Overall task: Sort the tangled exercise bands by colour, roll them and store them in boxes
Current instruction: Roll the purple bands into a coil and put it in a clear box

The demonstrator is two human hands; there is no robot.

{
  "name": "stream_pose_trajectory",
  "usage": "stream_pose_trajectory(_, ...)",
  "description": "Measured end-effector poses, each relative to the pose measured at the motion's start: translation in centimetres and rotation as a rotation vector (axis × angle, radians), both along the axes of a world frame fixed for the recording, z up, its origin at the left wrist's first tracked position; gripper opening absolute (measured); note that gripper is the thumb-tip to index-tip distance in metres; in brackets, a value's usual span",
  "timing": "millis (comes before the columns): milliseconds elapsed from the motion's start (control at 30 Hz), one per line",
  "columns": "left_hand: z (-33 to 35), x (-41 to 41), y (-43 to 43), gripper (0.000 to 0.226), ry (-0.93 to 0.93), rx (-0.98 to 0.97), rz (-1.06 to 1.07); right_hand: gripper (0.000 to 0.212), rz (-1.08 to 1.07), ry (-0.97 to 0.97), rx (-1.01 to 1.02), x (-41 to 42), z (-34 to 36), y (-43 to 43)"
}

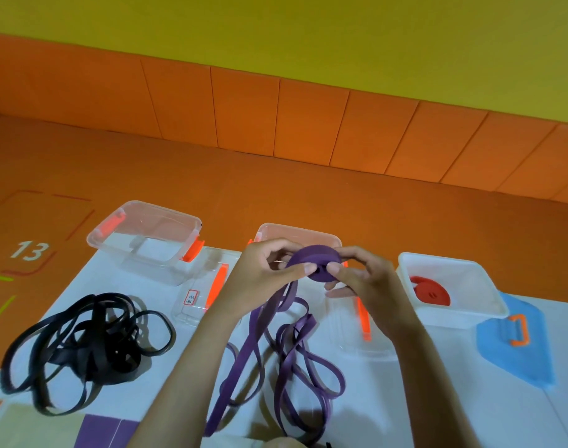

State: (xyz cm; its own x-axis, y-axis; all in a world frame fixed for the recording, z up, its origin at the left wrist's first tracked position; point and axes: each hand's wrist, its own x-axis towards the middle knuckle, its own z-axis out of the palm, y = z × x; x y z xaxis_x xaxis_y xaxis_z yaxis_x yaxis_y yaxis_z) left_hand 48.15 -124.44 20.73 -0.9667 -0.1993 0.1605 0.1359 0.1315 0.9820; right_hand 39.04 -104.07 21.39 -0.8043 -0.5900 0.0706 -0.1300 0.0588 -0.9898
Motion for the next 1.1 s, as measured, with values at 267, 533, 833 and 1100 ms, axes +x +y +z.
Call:
stream_pose_trajectory(267,-0.1,0.7,-0.5,0.015,0.0,0.036,0.035,0.026,0.115,-0.152,-0.01,0.9,-0.1,-0.2)
stream_pose_trajectory(533,-0.1,1.0,0.7,0.017,0.033,0.025,0.034,0.021,0.071,-0.19,-0.082,0.9,0.2,0.1)
stream_pose_trajectory(833,-0.6,1.2,0.3,0.019,-0.001,-0.024,0.014,0.042,0.181,-0.282,0.041,1.6,-0.4,0.1)
stream_pose_trajectory(1100,-0.2,1.4,1.1,0.02,-0.009,0.028,-0.075,0.035,0.131,-0.281,-0.005,1.5,0.7,0.8)
